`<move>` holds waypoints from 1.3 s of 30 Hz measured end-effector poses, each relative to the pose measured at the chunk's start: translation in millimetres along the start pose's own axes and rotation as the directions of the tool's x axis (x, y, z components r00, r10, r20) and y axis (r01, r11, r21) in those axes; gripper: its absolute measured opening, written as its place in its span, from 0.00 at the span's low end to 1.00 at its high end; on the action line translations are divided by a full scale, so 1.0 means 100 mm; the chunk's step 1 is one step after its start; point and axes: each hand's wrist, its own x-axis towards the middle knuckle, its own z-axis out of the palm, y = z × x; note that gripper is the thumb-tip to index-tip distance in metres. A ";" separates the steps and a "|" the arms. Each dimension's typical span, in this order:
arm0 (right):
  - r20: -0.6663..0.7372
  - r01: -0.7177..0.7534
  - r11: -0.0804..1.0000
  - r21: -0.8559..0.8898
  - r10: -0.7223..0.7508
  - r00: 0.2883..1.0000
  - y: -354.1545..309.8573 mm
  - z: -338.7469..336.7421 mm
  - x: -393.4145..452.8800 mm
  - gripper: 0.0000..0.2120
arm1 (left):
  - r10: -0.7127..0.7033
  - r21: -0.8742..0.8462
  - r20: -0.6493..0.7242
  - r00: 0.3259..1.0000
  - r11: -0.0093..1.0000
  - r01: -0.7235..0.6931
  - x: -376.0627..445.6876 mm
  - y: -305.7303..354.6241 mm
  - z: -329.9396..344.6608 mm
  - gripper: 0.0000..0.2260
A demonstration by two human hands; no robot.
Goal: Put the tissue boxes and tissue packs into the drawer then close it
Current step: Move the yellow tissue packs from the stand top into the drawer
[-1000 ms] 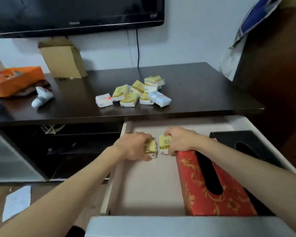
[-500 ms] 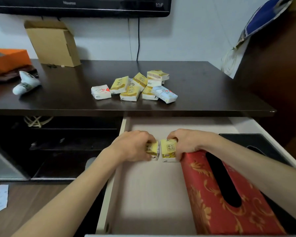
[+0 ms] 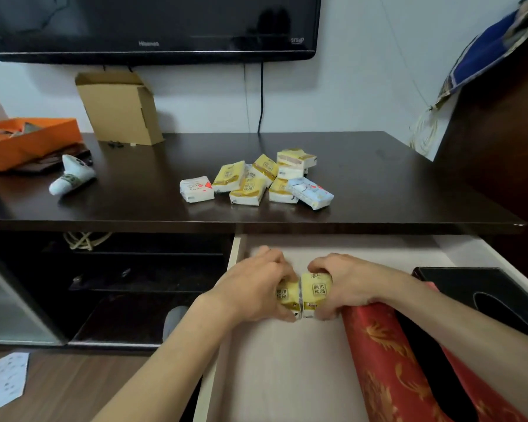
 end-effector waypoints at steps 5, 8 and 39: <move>-0.468 0.206 0.917 0.342 -0.024 0.883 0.05 0.03 -0.15 0.13 | -0.068 -0.170 -0.189 0.980 0.985 0.035 -0.04 0.00 -0.14 0.18; -0.810 0.435 0.853 0.290 -0.023 0.585 0.05 -0.21 -0.12 0.06 | -0.126 -0.218 -0.433 0.893 0.975 0.032 0.06 -0.11 -0.37 0.10; -0.529 0.340 0.940 -0.014 -0.296 0.796 -0.03 -0.63 0.31 0.11 | -0.265 -0.178 -0.362 0.894 0.961 0.213 0.20 -0.35 -0.66 0.14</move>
